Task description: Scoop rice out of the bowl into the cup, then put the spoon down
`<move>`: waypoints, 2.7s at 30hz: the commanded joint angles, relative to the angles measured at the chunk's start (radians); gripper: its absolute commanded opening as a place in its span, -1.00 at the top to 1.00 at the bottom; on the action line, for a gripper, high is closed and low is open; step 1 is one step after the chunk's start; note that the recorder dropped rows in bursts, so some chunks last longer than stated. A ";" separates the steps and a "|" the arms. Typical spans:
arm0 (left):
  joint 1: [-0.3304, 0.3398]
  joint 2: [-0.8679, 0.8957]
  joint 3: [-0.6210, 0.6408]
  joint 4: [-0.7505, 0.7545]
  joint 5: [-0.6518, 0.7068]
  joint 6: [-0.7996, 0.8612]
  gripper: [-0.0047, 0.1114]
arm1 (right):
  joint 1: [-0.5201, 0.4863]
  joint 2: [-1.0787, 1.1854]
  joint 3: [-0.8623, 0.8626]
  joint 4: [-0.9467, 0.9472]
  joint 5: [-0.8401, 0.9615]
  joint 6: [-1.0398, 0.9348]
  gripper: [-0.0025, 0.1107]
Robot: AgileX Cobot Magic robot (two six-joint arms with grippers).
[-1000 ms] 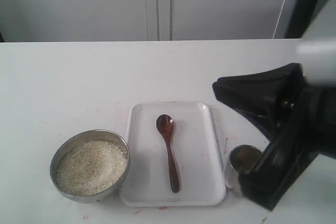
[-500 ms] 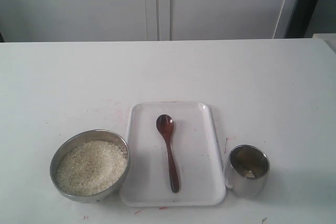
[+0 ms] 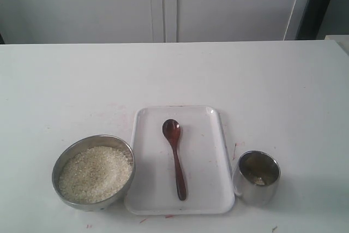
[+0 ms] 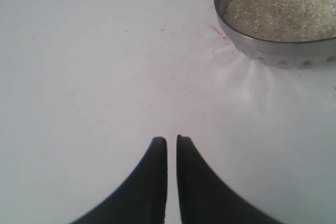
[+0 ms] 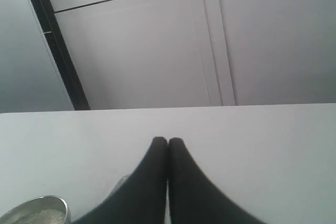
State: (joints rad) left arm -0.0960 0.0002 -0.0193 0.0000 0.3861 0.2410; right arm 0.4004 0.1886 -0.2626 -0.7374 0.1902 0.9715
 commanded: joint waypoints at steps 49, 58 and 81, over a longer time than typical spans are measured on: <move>-0.007 0.000 0.009 -0.006 0.048 -0.006 0.67 | -0.412 -0.168 0.263 0.586 0.132 -0.869 0.96; -0.007 0.000 0.009 -0.006 0.048 -0.006 0.67 | -0.412 -0.168 0.263 0.586 0.132 -0.869 0.96; -0.007 0.000 0.009 -0.006 0.048 -0.006 0.67 | -0.412 -0.168 0.263 0.586 0.132 -0.869 0.96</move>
State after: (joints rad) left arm -0.0960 0.0000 -0.0193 0.0000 0.3861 0.2410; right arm -0.0068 0.0258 -0.0054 -0.1403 0.3278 0.1044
